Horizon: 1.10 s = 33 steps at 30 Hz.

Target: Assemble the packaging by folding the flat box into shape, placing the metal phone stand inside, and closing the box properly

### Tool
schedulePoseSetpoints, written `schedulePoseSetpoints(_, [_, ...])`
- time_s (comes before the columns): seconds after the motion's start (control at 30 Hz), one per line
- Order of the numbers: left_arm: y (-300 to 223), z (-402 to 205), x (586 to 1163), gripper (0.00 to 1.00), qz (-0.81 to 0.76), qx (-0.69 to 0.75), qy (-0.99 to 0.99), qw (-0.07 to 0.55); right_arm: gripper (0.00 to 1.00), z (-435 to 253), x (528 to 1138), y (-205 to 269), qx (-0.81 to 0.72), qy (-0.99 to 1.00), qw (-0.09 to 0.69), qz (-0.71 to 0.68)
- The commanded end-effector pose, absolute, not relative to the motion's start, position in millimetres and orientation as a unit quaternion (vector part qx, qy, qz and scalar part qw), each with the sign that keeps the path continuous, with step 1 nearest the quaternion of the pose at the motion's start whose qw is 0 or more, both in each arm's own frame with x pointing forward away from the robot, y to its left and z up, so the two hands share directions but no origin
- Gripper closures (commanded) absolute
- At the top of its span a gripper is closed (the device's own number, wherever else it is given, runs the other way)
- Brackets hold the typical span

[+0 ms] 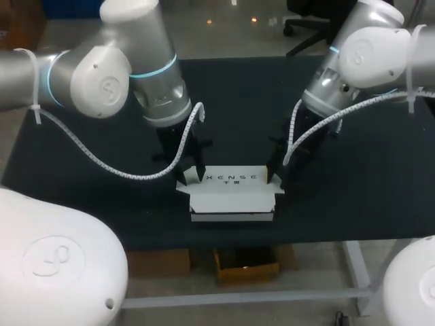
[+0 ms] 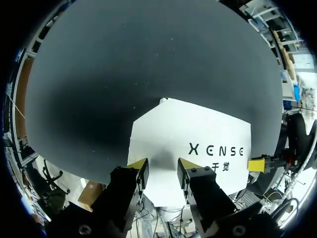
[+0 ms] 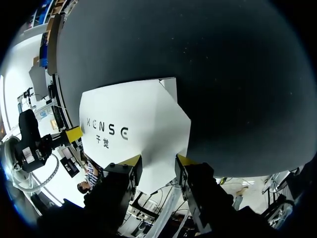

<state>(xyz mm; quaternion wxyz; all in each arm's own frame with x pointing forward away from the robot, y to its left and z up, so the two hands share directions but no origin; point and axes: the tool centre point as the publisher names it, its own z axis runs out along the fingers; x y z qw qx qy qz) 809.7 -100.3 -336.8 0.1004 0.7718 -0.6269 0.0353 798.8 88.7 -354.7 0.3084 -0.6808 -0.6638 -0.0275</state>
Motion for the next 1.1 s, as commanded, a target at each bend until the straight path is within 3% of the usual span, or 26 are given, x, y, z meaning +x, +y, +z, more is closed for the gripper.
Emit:
schedulePoseSetpoints(0.03, [-102,-339,807,0.62,0.036,0.773,-0.627,0.093,0.59,-357,798,90,-0.681,-0.664,0.307,-0.026])
schedulePoseSetpoints(1.1, [-101,-351,801,0.59,0.064,0.764,-0.638,0.07,0.6,-364,790,92,-0.699,-0.667,0.252,-0.06])
